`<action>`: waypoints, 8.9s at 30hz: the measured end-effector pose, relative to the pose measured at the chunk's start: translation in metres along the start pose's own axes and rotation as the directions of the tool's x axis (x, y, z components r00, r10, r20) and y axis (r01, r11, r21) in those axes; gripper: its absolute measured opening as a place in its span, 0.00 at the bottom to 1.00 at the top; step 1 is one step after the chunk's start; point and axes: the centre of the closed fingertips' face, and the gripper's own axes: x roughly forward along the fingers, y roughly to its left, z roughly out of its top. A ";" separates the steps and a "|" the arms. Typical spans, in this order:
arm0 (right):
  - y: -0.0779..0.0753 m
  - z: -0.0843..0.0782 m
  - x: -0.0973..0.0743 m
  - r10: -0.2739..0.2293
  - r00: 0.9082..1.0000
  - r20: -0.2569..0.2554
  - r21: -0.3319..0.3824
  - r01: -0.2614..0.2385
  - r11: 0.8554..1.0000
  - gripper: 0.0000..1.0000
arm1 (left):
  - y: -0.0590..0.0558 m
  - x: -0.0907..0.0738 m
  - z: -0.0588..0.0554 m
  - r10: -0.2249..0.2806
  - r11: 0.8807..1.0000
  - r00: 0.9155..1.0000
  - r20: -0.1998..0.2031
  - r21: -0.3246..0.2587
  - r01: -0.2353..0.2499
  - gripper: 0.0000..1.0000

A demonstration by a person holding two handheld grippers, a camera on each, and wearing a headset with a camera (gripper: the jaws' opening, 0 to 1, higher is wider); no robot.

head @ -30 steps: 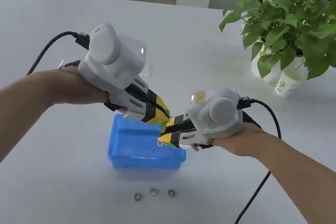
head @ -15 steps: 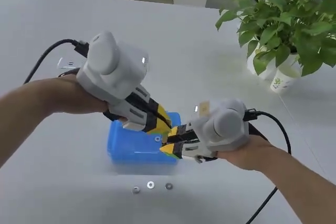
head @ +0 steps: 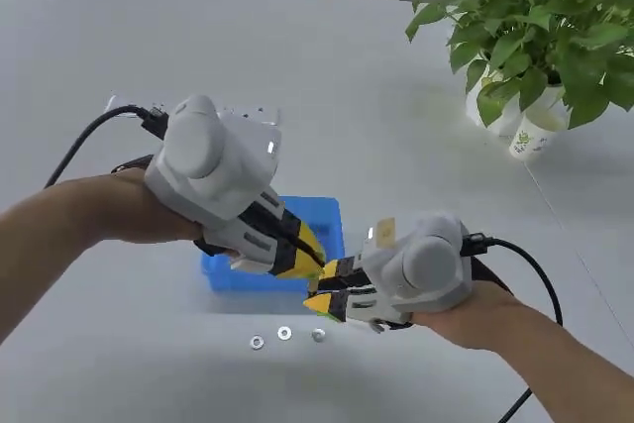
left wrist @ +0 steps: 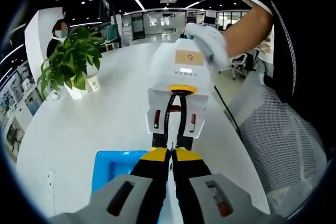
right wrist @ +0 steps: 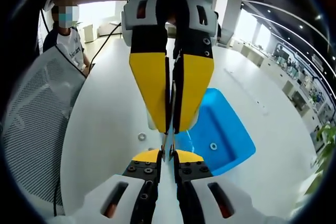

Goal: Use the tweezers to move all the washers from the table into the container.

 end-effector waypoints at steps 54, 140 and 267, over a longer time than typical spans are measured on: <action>0.021 -0.025 0.010 0.013 0.999 -0.033 0.032 -0.012 0.999 0.17 | -0.014 0.024 -0.020 -0.066 0.998 0.998 -0.020 -0.015 0.065 0.06; -0.062 0.045 -0.004 -0.025 0.999 0.039 -0.009 0.025 1.000 0.11 | 0.056 -0.035 0.019 0.069 0.998 0.996 -0.065 -0.001 -0.069 0.06; 0.025 0.005 0.025 0.075 0.997 -0.030 -0.005 -0.075 0.997 0.14 | -0.018 -0.014 -0.034 0.048 0.997 0.993 -0.111 -0.061 -0.055 0.06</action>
